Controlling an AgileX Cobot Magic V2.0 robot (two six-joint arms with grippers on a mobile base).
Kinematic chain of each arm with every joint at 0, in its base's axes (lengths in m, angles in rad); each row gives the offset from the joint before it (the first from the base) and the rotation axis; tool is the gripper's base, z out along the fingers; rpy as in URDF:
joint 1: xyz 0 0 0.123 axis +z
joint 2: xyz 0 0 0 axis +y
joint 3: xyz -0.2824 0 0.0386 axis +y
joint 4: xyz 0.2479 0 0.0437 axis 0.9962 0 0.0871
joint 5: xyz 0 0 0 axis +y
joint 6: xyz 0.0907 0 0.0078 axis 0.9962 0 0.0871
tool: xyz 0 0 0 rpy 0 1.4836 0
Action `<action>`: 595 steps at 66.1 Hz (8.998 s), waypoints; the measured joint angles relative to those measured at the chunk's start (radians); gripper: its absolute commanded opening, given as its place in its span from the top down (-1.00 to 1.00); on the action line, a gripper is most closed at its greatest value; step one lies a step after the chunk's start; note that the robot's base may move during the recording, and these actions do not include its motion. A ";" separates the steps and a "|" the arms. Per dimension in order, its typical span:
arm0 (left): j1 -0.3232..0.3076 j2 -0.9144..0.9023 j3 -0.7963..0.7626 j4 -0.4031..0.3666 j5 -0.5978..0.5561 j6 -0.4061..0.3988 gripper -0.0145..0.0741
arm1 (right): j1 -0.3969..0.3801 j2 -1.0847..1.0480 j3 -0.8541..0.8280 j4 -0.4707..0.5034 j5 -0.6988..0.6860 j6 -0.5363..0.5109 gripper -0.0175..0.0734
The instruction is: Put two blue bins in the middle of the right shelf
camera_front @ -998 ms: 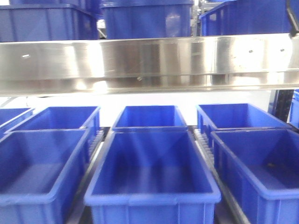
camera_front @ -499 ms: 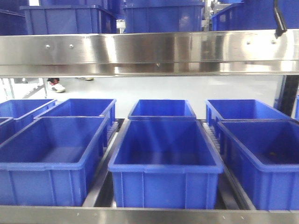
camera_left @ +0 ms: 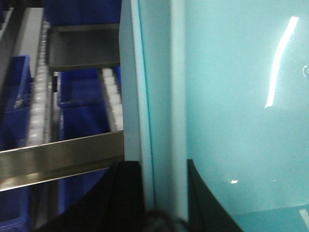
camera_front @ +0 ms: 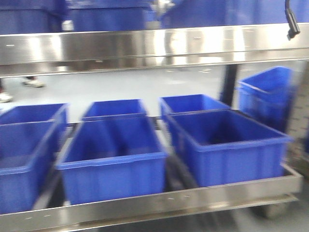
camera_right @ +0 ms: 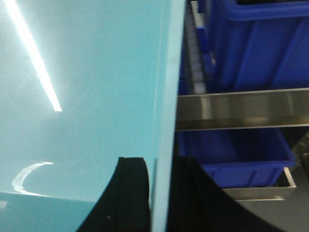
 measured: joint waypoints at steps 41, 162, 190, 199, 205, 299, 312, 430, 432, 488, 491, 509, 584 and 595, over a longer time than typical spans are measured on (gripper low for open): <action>0.000 0.000 0.000 -0.002 -0.008 0.000 0.92 | 0.000 0.003 0.000 0.000 0.000 -0.002 0.98; 0.000 0.000 0.000 -0.007 0.002 -0.002 0.92 | 0.000 0.003 0.000 0.000 0.000 -0.002 0.98; 0.000 0.000 0.000 -0.007 0.006 -0.002 0.92 | 0.000 0.003 0.000 0.000 0.000 -0.002 0.98; 0.000 0.000 0.000 -0.007 0.006 -0.002 0.92 | 0.000 0.003 0.000 0.000 0.000 -0.002 0.98; 0.000 0.000 0.000 -0.007 0.006 -0.002 0.92 | 0.000 0.003 0.000 0.000 0.000 -0.002 0.98; 0.000 0.011 0.000 -0.016 -0.002 -0.004 0.92 | -0.006 0.008 0.000 -0.009 0.000 -0.002 0.98; 0.000 0.011 0.000 -0.016 0.000 -0.004 0.92 | -0.006 0.008 0.000 -0.009 0.000 -0.002 0.98; 0.000 0.011 0.000 -0.011 0.000 -0.004 0.92 | -0.006 0.010 0.000 -0.006 -0.004 -0.004 0.98; 0.000 0.011 0.000 -0.011 0.000 -0.004 0.92 | -0.006 0.010 0.000 -0.006 -0.004 -0.004 0.98; 0.000 0.011 0.000 -0.011 0.000 -0.004 0.92 | -0.006 0.010 0.000 -0.006 -0.004 -0.004 0.98; 0.000 0.011 0.000 -0.011 0.000 -0.004 0.92 | -0.006 0.010 0.000 -0.006 -0.004 -0.004 0.98; 0.000 0.011 0.000 -0.011 0.000 -0.004 0.92 | -0.006 0.010 0.000 -0.006 -0.006 -0.004 0.98; 0.000 0.197 0.152 -0.020 0.064 -0.004 -0.22 | -0.007 0.245 0.005 0.026 0.150 0.106 -0.14; -0.004 0.197 0.085 -0.004 0.063 0.002 -0.46 | 0.004 0.224 -0.001 -0.030 0.130 0.108 -0.27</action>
